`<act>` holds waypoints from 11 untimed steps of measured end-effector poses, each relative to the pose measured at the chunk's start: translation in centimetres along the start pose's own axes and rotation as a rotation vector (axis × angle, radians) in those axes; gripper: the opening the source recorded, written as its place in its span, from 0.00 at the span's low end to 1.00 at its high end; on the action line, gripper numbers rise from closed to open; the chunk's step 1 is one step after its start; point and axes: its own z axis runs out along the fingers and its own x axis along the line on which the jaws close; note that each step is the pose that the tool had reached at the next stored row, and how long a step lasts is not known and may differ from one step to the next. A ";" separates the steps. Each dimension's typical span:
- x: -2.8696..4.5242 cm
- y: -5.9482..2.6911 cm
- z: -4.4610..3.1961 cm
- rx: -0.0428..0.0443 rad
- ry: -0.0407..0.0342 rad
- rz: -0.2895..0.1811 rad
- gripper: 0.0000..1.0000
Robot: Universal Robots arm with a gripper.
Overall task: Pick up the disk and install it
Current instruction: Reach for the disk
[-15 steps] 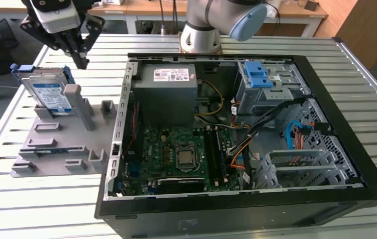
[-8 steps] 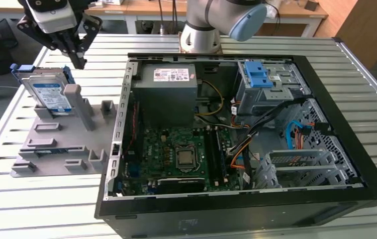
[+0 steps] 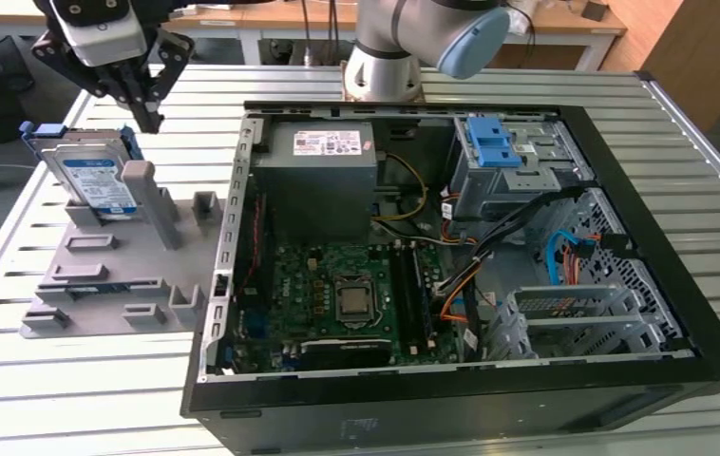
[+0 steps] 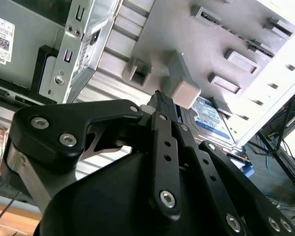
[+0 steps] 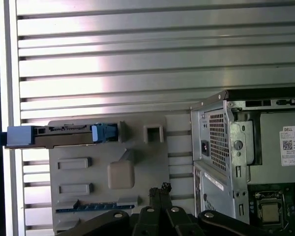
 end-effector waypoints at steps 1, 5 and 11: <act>0.08 0.16 0.04 0.0030 -0.0002 -0.001 0.11; 0.30 0.60 0.12 0.0076 0.0000 -0.022 0.11; 1.51 0.74 0.19 0.0075 0.0003 -0.030 0.11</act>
